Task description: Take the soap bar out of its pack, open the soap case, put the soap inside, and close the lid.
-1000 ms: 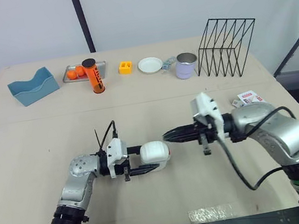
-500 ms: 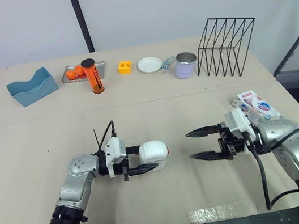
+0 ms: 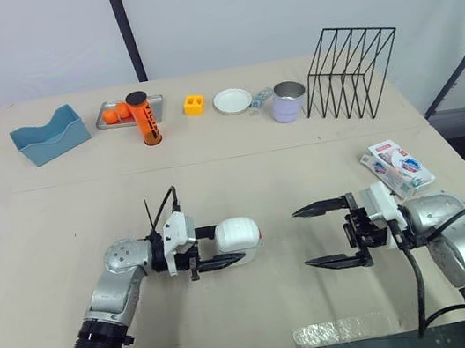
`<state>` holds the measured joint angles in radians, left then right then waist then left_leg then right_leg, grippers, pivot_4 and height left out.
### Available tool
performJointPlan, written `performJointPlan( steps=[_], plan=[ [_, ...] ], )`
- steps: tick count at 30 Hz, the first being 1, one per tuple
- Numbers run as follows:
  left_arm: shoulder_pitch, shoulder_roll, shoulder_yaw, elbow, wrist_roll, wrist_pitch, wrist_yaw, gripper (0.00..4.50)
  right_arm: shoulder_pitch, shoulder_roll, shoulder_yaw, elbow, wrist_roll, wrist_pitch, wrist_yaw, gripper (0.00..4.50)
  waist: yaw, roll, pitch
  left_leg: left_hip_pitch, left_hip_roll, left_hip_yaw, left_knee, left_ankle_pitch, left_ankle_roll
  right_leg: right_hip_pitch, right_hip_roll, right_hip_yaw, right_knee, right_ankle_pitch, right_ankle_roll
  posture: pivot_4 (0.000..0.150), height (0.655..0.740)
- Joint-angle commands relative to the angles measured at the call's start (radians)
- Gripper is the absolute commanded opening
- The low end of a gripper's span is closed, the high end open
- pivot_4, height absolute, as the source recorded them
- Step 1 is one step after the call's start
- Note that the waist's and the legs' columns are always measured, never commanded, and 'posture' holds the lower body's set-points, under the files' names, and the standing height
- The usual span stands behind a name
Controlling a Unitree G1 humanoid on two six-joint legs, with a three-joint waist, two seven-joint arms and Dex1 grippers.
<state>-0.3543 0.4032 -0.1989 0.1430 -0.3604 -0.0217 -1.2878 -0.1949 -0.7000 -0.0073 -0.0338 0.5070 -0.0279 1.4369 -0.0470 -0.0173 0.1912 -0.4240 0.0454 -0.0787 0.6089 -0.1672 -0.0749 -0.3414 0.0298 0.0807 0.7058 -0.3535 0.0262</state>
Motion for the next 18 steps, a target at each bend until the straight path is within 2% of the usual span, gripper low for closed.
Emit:
performJointPlan(
  steps=[1, 3, 8, 16, 18],
  plan=[
    [0.007, 0.018, 0.024, -0.060, -0.039, 0.083, 0.020, 1.92, -0.012, 0.005, -0.028, 0.004, 0.018, -0.029, 0.011, 4.35, 0.000, 0.000, 0.000, 0.000, 0.000, 0.000, 0.000, 0.000, 0.000, 0.000, 0.000, 0.000, 0.000, 0.000, 0.000, 0.150, 0.7400],
    [0.007, 0.031, 0.029, -0.100, -0.077, 0.179, 0.033, 1.92, -0.014, 0.005, -0.027, 0.009, 0.017, -0.034, 0.011, 4.35, 0.000, 0.000, 0.000, 0.000, 0.000, 0.000, 0.000, 0.000, 0.000, 0.000, 0.000, 0.000, 0.000, 0.000, 0.000, 0.150, 0.7400],
    [-0.007, 0.093, 0.046, -0.205, -0.231, 0.550, 0.069, 1.92, -0.025, 0.008, -0.023, 0.021, 0.013, -0.040, 0.007, 4.35, 0.000, 0.001, 0.001, 0.000, 0.000, 0.000, 0.000, 0.000, 0.000, 0.000, 0.000, 0.000, 0.000, 0.000, 0.000, 0.150, 0.7400],
    [-0.081, 0.136, 0.080, -0.242, -0.408, 1.037, 0.194, 1.92, -0.039, 0.017, -0.016, 0.031, 0.007, -0.044, 0.004, 4.35, 0.000, 0.001, 0.003, 0.000, 0.000, -0.001, 0.000, 0.000, 0.000, 0.000, 0.000, -0.001, 0.000, 0.000, 0.001, 0.150, 0.7400],
    [-0.097, 0.133, 0.091, -0.245, -0.434, 1.111, 0.226, 1.92, -0.041, 0.019, -0.016, 0.031, 0.007, -0.043, 0.002, 4.35, 0.001, 0.001, 0.003, 0.000, 0.000, -0.001, 0.000, 0.000, 0.000, 0.000, 0.000, -0.001, 0.000, 0.000, 0.001, 0.150, 0.7400]
  ],
)
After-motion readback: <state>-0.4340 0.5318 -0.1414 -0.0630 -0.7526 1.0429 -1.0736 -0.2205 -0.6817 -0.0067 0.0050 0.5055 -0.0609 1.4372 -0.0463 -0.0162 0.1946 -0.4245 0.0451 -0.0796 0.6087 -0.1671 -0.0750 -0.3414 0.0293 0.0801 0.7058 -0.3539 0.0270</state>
